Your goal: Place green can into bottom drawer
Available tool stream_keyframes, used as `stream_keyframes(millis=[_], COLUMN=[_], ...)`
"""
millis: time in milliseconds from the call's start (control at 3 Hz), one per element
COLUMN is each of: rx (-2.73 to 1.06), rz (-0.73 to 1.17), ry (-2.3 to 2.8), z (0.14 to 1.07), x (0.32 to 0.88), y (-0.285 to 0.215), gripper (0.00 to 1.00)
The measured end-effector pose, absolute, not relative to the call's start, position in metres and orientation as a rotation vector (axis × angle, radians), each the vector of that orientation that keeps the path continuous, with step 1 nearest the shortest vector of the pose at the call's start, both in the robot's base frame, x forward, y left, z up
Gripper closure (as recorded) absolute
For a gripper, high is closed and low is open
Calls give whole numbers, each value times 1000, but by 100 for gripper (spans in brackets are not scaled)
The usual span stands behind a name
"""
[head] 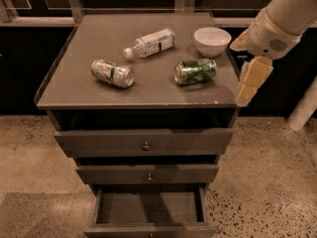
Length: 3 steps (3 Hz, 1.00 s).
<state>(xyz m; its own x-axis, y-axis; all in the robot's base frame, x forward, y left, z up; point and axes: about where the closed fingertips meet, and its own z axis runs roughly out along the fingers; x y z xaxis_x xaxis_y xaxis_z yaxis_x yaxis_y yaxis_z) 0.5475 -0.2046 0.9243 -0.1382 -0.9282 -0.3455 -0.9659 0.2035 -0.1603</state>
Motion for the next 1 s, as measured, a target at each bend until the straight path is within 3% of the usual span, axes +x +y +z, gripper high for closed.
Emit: stream_keyframes(millis=[333, 1000], rx=[-1744, -1751], rz=[135, 255], ry=[2128, 2020], z=[923, 893], x=[547, 597], y=[-207, -188], gripper=[0, 0])
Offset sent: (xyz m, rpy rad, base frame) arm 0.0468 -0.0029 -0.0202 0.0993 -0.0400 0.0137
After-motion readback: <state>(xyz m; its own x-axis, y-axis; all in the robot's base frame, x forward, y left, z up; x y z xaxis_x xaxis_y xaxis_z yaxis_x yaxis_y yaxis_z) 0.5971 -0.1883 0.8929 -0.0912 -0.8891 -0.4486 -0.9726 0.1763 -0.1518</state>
